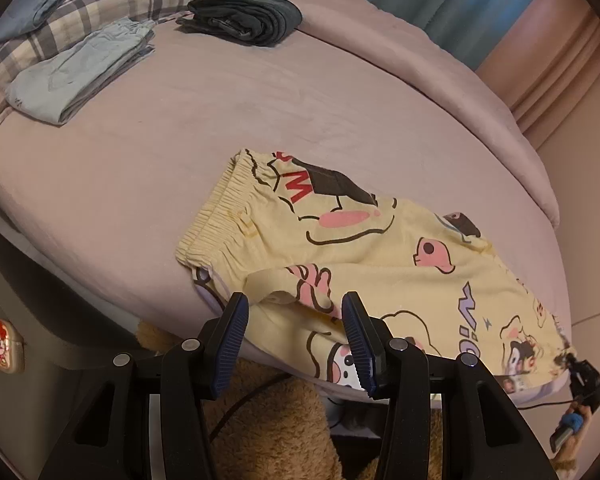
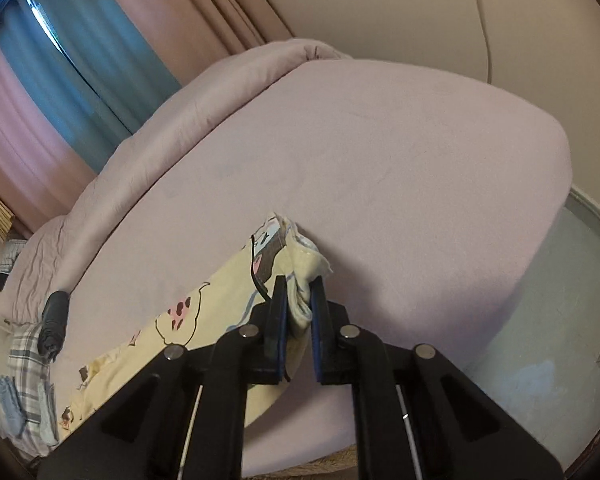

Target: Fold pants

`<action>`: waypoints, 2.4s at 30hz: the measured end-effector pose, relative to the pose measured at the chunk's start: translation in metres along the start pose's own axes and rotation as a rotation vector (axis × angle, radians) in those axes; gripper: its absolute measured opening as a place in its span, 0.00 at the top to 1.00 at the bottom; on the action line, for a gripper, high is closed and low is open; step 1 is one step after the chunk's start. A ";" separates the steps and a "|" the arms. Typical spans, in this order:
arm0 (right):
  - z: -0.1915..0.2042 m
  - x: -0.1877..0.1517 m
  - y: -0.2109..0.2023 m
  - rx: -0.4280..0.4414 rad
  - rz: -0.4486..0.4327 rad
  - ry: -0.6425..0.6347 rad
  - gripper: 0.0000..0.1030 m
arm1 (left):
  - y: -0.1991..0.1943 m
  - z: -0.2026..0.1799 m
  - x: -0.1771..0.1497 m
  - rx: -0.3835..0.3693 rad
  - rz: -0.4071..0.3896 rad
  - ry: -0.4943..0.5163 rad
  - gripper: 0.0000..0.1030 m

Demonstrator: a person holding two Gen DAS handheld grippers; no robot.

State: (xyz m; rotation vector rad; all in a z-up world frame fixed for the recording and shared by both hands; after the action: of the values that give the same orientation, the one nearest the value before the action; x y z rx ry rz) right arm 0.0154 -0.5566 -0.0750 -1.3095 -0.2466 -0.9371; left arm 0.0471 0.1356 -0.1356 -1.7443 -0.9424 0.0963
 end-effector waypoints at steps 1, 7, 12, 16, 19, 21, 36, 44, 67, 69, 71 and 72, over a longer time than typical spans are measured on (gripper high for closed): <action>0.003 -0.004 0.010 -0.022 0.031 0.000 0.89 | 0.002 0.001 -0.001 0.004 0.003 -0.003 0.54; -0.028 -0.040 0.024 -0.043 0.142 0.134 0.69 | 0.010 0.005 -0.006 0.032 0.036 0.006 0.54; -0.035 -0.033 0.001 -0.090 0.110 0.106 0.66 | 0.012 0.003 -0.005 0.037 0.027 0.014 0.54; -0.022 -0.021 -0.013 -0.081 0.072 0.029 0.66 | 0.016 -0.001 -0.008 0.035 0.039 0.017 0.54; -0.012 -0.015 -0.006 -0.026 0.069 -0.003 0.66 | 0.016 -0.004 -0.009 0.042 0.038 0.032 0.54; -0.012 -0.013 0.004 0.005 0.080 -0.003 0.66 | 0.016 -0.005 -0.010 0.041 0.039 0.034 0.54; -0.015 -0.046 0.022 0.085 0.185 0.061 0.65 | 0.030 0.002 -0.015 0.042 0.073 -0.007 0.54; -0.011 -0.029 -0.004 0.084 0.025 0.071 0.91 | 0.027 0.006 -0.017 0.049 0.080 -0.010 0.54; -0.053 -0.041 0.015 -0.126 0.080 0.037 0.90 | 0.018 0.045 0.009 0.023 0.045 -0.151 0.54; -0.056 -0.039 0.013 -0.132 0.087 0.031 0.90 | 0.018 0.045 0.015 0.012 0.031 -0.162 0.54; -0.057 -0.039 0.012 -0.132 0.089 0.027 0.90 | 0.022 0.045 0.020 0.006 0.027 -0.173 0.54; -0.056 -0.038 0.013 -0.131 0.088 0.030 0.89 | 0.024 0.048 0.022 0.010 0.027 -0.185 0.54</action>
State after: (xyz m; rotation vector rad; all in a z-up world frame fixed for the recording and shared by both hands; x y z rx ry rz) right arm -0.0188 -0.5903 -0.1249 -1.4141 -0.1052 -0.9099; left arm 0.0516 0.1845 -0.1658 -1.7615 -1.0501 0.2839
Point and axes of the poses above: each gripper's, at about its wrist camera, not at the fingertips, and y roughly the way its jaws point, z to its left, x to its top, the point moved 10 cm from there along y, roughly the way its jaws point, and after that the axes turned 9 degrees about -y, right-handed, at the moved point
